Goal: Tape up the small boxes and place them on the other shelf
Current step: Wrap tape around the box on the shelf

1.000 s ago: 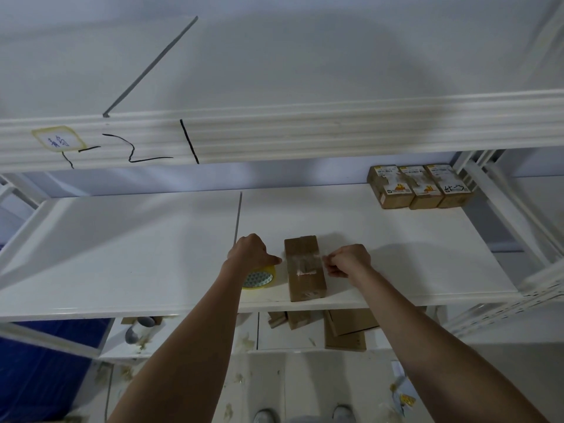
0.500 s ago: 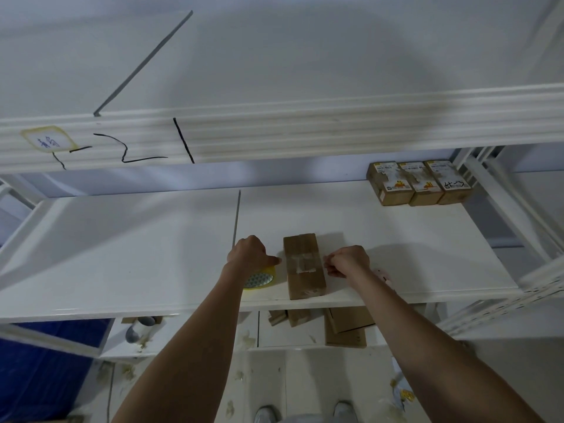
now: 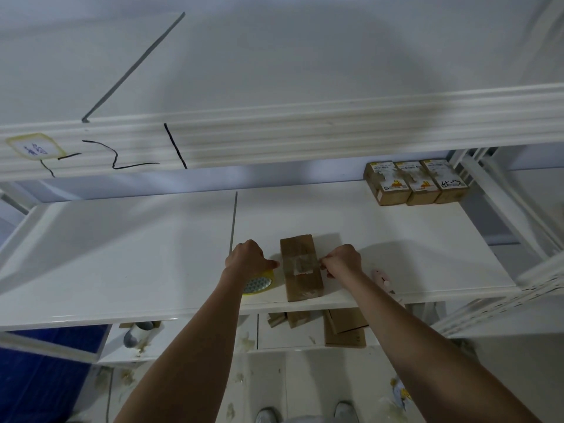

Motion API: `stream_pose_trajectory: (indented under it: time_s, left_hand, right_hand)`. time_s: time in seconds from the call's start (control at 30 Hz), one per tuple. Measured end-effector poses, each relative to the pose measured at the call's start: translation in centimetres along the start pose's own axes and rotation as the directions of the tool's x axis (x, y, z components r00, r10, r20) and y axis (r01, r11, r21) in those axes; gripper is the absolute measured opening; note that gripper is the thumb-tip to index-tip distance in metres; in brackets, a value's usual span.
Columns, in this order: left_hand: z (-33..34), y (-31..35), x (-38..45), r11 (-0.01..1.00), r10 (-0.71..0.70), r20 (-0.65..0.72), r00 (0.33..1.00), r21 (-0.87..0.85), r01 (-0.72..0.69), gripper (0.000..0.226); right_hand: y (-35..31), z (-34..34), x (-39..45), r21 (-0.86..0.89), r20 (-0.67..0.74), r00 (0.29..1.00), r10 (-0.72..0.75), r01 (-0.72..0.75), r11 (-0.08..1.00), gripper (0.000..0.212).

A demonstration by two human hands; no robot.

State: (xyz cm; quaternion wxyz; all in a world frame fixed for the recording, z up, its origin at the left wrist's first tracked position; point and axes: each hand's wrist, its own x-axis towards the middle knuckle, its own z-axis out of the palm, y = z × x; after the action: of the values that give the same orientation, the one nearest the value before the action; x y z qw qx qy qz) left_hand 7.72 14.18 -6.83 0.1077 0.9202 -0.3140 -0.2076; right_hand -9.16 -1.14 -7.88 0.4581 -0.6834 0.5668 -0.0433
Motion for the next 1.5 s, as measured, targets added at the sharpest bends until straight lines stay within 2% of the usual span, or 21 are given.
stream_pose_trajectory:
  time_s: [0.27,0.37,0.43,0.5,0.53,0.6,0.63,0.83,0.93,1.07,1.27,1.4,1.5]
  left_hand:
    - [0.2,0.6,-0.4,1.000,-0.020,-0.005,1.000,-0.024,0.020,0.050]
    - [0.3,0.5,-0.3,0.999,-0.021,-0.008,1.000,-0.027,0.021,0.048]
    - [0.2,0.5,-0.3,0.999,-0.023,-0.004,1.000,-0.024,0.023,0.049]
    - [0.3,0.5,-0.2,0.999,-0.024,0.000,1.000,-0.021,0.024,0.048]
    - [0.3,0.5,-0.2,1.000,-0.024,0.000,1.000,-0.019,0.024,0.048]
    - [0.3,0.4,-0.2,1.000,-0.023,-0.002,1.000,-0.021,0.023,0.048]
    - [0.3,0.4,-0.2,1.000,-0.023,-0.002,1.000,-0.021,0.023,0.048]
    - [0.5,0.6,-0.2,1.000,-0.021,-0.005,1.000,-0.011,0.021,0.048]
    - [0.5,0.7,-0.2,1.000,-0.027,-0.005,1.000,-0.006,0.026,0.050]
    - [0.4,0.8,-0.2,1.000,-0.024,0.007,1.000,0.004,0.024,0.052]
    - [0.4,0.8,-0.2,0.999,-0.041,-0.002,0.999,0.001,0.041,0.054]
    - [0.6,0.9,-0.2,0.999,-0.042,-0.005,0.999,-0.001,0.042,0.055]
    - [0.5,1.0,-0.2,0.999,-0.046,-0.009,0.999,-0.003,0.046,0.055]
  right_hand:
    - [-0.2,0.8,-0.4,-0.167,0.015,0.996,-0.084,0.085,0.982,0.021]
    - [0.2,1.0,0.0,-0.203,0.020,0.998,-0.056,0.059,0.978,0.023]
    - [0.6,1.3,0.3,-0.186,0.025,0.999,-0.027,0.031,0.982,0.018]
    - [0.6,1.3,0.1,-0.076,0.042,0.999,0.034,-0.030,0.997,0.010]
    - [0.6,1.2,-0.1,0.032,0.068,0.992,0.103,-0.105,0.994,0.008]
    - [0.3,0.4,-0.8,0.298,0.173,0.958,0.228,-0.271,0.915,0.003]
    - [0.4,0.0,-1.0,0.387,0.238,0.941,0.241,-0.320,0.865,0.003]
    - [1.0,-1.1,-1.3,0.498,0.489,0.842,0.229,-0.485,0.719,0.009]
    - [1.3,-1.0,-0.8,0.479,0.544,0.797,0.264,-0.553,0.681,0.014]
    - [1.5,-0.4,-0.3,0.470,0.498,0.814,0.299,-0.543,0.696,0.024]
    - [0.2,-0.3,-0.2,0.295,0.402,0.871,0.280,-0.413,0.861,0.026]
    - [-0.7,-1.0,-0.2,0.206,0.440,0.820,0.366,-0.489,0.847,0.037]
    - [-1.7,-1.6,-0.3,0.125,0.482,0.780,0.400,-0.513,0.849,0.036]
